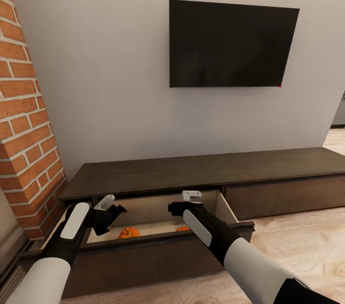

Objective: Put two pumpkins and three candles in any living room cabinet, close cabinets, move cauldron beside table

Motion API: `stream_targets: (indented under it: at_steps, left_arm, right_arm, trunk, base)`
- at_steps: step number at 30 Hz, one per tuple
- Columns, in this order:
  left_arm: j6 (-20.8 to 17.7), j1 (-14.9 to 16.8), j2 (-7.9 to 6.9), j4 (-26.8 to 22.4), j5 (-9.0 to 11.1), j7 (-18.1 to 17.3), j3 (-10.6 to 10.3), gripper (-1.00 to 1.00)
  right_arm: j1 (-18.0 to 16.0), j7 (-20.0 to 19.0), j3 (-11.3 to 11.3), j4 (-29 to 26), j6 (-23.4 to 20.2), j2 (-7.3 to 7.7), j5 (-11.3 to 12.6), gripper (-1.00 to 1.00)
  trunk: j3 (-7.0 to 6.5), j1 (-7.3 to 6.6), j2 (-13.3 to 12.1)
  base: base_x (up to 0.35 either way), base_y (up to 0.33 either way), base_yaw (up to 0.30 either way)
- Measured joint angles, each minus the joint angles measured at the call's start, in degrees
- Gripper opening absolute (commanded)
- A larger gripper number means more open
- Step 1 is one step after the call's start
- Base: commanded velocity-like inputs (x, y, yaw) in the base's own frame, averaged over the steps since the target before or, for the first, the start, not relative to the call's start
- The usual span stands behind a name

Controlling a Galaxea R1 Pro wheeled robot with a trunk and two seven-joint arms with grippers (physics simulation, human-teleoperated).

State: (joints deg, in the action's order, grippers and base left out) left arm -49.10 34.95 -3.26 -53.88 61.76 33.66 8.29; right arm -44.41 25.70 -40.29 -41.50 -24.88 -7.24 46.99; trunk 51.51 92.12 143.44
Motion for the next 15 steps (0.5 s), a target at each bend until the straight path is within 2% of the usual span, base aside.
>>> stream_targets:
  at_steps: [4,15]
  left_arm:
    - [-0.05,-0.04,0.0,-0.41,-0.05,-0.03,-0.27,1.0]
    - [-0.17,-0.07,0.04,-1.9,-0.29,-0.03,-0.7,1.0]
  right_arm:
    - [0.0,0.0,0.0,0.0,0.0,0.0,0.0,1.0]
    - [0.0,-0.57,-0.03,-0.07,3.78,0.16,-0.18,1.0]
  trunk:
    - [-0.89,-0.08,-0.06]
    - [-3.32,-0.35,-0.2]
  base:
    - [-0.177,0.0,0.0]
    - [-0.32,0.0,0.0]
